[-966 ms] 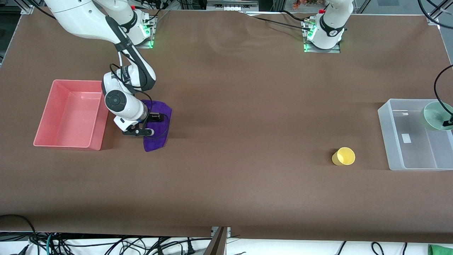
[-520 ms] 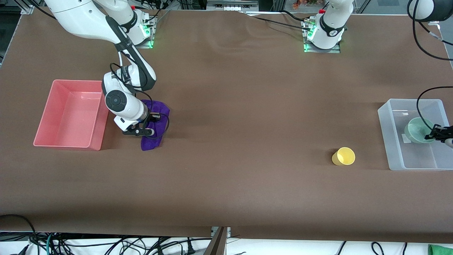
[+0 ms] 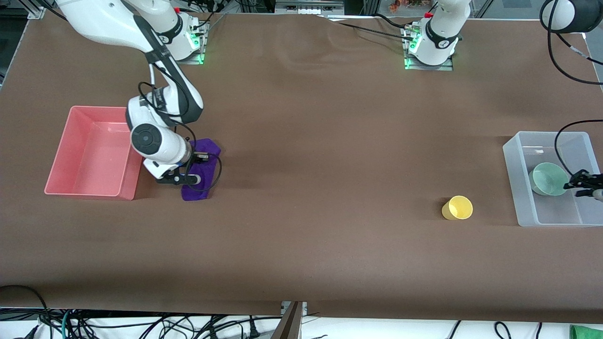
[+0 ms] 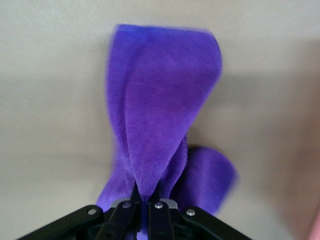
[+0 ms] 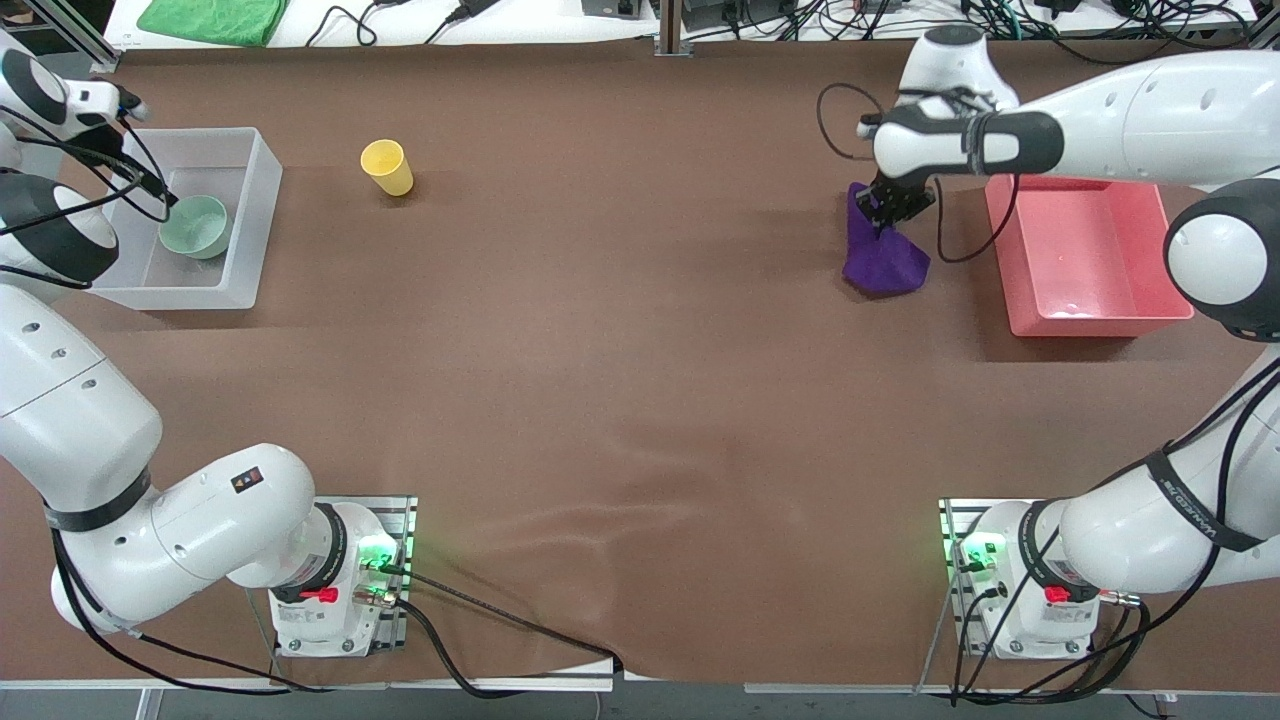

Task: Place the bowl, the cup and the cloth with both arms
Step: 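Lift the purple cloth into the pink bin while the left gripper reaches the cup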

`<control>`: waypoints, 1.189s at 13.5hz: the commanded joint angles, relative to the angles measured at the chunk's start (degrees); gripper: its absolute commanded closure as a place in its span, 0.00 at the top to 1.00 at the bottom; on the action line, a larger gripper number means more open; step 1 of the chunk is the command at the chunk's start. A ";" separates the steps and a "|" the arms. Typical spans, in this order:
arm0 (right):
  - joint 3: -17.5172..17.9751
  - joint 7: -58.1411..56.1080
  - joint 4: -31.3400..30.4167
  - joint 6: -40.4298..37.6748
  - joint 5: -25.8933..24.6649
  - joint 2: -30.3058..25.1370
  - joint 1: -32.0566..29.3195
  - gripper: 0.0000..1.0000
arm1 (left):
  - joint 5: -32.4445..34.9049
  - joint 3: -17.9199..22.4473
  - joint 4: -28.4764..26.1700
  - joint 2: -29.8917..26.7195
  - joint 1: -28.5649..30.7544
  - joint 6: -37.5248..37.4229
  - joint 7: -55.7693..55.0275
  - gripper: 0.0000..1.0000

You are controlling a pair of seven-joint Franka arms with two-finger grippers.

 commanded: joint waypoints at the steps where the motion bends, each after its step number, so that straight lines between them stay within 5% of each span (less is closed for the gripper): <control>1: -0.91 -5.40 9.46 -12.85 -0.01 -0.80 -1.23 0.00 | 0.93 -3.35 -0.45 -6.58 -0.20 -4.54 -4.00 1.00; 4: -6.52 -15.58 16.59 -24.03 0.08 -1.15 -1.58 0.00 | 1.11 -9.32 -0.80 -9.32 -1.34 -8.59 -19.26 1.00; 7: -13.63 -26.47 17.23 -28.28 -0.01 -2.82 -1.67 0.00 | 1.20 -15.92 -2.30 -9.07 -3.70 -8.25 -37.63 1.00; 9: -18.29 -33.25 16.87 -29.86 0.34 -2.82 -1.85 0.00 | 0.85 -16.28 -2.48 -8.54 -7.30 -7.54 -44.70 1.00; 12: -22.43 -40.20 15.39 -30.22 0.34 -2.91 -2.99 0.00 | -0.46 -16.28 -11.31 -8.18 -9.87 0.94 -46.57 1.00; 14: -24.72 -42.67 13.10 -28.99 0.26 -2.82 -3.08 0.00 | -3.80 -16.28 -16.96 -8.10 -10.39 11.58 -46.66 0.89; 16: -26.04 -45.30 9.68 -25.75 -0.09 -2.82 -3.52 0.00 | -3.99 -16.28 -18.03 -6.79 -11.27 13.38 -46.66 0.74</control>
